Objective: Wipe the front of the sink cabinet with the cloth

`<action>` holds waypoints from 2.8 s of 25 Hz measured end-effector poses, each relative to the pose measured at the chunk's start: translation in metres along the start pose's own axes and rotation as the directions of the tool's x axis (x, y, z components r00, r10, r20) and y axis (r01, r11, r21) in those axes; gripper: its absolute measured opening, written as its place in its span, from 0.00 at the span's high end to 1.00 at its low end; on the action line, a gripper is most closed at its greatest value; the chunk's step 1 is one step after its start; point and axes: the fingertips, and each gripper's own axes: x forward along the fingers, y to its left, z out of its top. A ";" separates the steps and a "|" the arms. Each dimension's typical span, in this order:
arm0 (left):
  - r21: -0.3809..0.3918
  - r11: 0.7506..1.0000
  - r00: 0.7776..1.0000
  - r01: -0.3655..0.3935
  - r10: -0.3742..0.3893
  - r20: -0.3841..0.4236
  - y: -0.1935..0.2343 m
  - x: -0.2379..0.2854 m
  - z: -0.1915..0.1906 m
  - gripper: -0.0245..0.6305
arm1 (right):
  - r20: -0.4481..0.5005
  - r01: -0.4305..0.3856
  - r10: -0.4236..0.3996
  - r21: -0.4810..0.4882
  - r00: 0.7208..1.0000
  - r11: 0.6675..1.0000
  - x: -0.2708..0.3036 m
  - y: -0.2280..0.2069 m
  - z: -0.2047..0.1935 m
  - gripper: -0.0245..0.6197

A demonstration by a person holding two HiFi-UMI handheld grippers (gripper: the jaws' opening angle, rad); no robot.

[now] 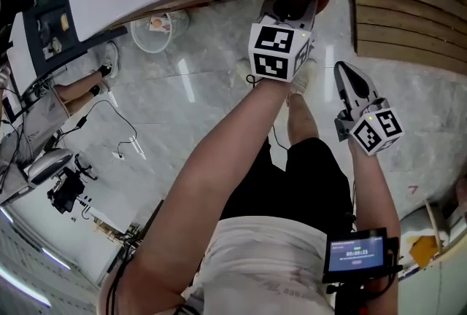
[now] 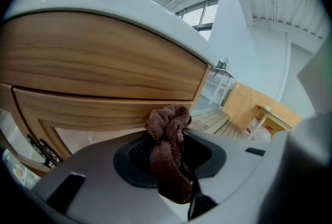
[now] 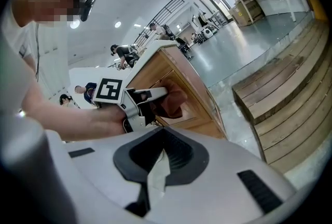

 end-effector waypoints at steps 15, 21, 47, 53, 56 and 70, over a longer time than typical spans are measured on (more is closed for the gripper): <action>-0.051 0.975 0.975 -0.218 0.220 0.033 0.116 -0.078 -0.011 0.78 | -0.084 -0.077 0.074 -0.035 0.994 0.996 0.038 0.033 -0.015 0.94; -0.022 0.956 0.956 -0.294 0.294 0.007 0.159 -0.104 -0.021 0.78 | -0.103 -0.090 0.086 -0.038 0.991 0.995 0.047 0.041 -0.018 0.94; 0.087 0.962 0.960 -0.260 0.267 -0.083 0.146 -0.050 -0.060 0.78 | -0.088 -0.054 0.054 0.003 0.995 0.999 0.026 0.002 -0.026 0.94; 0.066 0.967 0.964 -0.245 0.250 -0.092 0.136 -0.032 -0.060 0.78 | -0.058 -0.039 0.041 0.031 0.997 0.999 0.021 0.000 -0.018 0.94; 0.078 0.972 0.969 -0.221 0.227 -0.092 0.127 -0.025 -0.061 0.78 | -0.042 -0.031 0.033 0.041 0.999 0.999 0.018 -0.003 -0.017 0.94; 0.152 0.987 0.990 -0.053 0.072 -0.118 0.058 0.035 -0.066 0.78 | -0.024 0.020 -0.019 0.059 1.000 0.998 0.013 -0.017 -0.010 0.94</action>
